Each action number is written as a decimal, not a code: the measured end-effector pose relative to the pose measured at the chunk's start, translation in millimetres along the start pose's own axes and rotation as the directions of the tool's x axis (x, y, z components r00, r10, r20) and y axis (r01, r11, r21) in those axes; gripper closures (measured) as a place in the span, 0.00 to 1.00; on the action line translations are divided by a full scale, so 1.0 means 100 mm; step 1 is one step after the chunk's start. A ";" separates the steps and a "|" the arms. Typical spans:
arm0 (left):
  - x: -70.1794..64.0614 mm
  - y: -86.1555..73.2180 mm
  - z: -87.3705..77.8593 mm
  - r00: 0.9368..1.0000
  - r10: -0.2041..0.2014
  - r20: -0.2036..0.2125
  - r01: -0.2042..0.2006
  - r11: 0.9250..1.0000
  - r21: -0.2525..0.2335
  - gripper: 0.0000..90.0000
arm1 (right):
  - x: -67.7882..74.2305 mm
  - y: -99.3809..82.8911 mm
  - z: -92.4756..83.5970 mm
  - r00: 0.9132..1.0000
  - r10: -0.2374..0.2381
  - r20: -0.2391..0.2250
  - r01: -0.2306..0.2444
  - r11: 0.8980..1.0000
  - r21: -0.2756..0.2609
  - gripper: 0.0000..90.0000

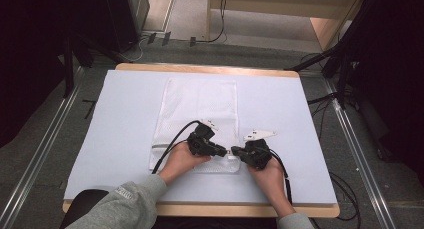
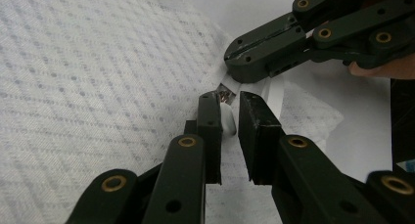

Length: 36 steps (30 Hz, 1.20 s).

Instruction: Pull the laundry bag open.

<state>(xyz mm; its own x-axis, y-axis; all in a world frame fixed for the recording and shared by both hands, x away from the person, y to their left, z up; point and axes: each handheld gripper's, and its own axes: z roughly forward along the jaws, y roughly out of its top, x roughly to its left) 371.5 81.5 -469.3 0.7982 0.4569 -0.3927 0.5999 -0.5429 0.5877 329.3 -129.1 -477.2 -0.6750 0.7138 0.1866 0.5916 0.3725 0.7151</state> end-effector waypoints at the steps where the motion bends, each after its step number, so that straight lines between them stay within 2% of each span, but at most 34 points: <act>1: 0.00 0.00 0.01 1.000 -0.001 0.000 0.001 1.000 -0.006 0.91 | 0.00 0.00 0.00 1.000 0.000 0.000 0.000 1.000 -0.001 1.00; 4: 0.00 0.00 0.03 1.000 0.002 -0.006 -0.002 1.000 -0.007 0.96 | 0.00 0.00 0.00 1.000 0.001 -0.003 -0.001 1.000 -0.003 1.00; 7: 0.01 0.01 0.02 1.000 -0.008 0.006 0.008 1.000 -0.001 0.97 | 0.00 -0.01 0.00 1.000 -0.007 0.002 0.007 1.000 -0.006 1.00; 13: 0.08 0.01 0.01 0.996 -0.072 0.054 0.071 0.997 0.008 0.98 | 0.01 -0.02 0.00 1.000 -0.024 0.003 0.024 1.000 -0.012 1.00; 16: 0.10 0.02 -0.02 0.995 -0.082 0.058 0.081 0.997 0.019 0.98 | 0.03 -0.02 0.00 0.999 -0.049 0.011 0.049 0.999 -0.011 1.00; 21: 0.18 0.01 -0.11 0.991 -0.113 0.073 0.111 0.994 0.024 0.98 | 0.02 -0.03 0.00 0.999 -0.052 0.008 0.052 0.999 -0.013 1.00; 25: 0.18 -0.01 -0.16 0.992 -0.099 0.075 0.097 0.995 0.036 0.98 | 0.01 -0.04 0.00 0.999 -0.048 0.000 0.048 0.999 -0.018 1.00; 32: 0.25 -0.06 -0.31 0.991 -0.112 0.077 0.109 0.993 0.042 0.98 | -0.01 -0.05 0.00 0.999 -0.048 -0.010 0.048 0.999 -0.024 1.00; 33: 0.25 -0.07 -0.34 0.989 -0.121 0.085 0.117 0.992 0.048 0.98 | -0.01 -0.05 -0.01 0.999 -0.047 -0.011 0.047 0.999 -0.024 1.00; 36: 0.27 -0.10 -0.41 0.990 -0.122 0.075 0.119 0.992 0.042 0.98 | -0.01 -0.05 -0.01 0.999 -0.047 -0.012 0.047 0.999 -0.020 1.00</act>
<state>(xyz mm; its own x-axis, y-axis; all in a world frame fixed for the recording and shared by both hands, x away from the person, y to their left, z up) 384.7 128.6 -456.6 0.7208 0.4653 -0.5137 0.6925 -0.5135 0.5067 326.8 -132.4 -480.2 -0.7071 0.6886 0.1604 0.5502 0.3934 0.7365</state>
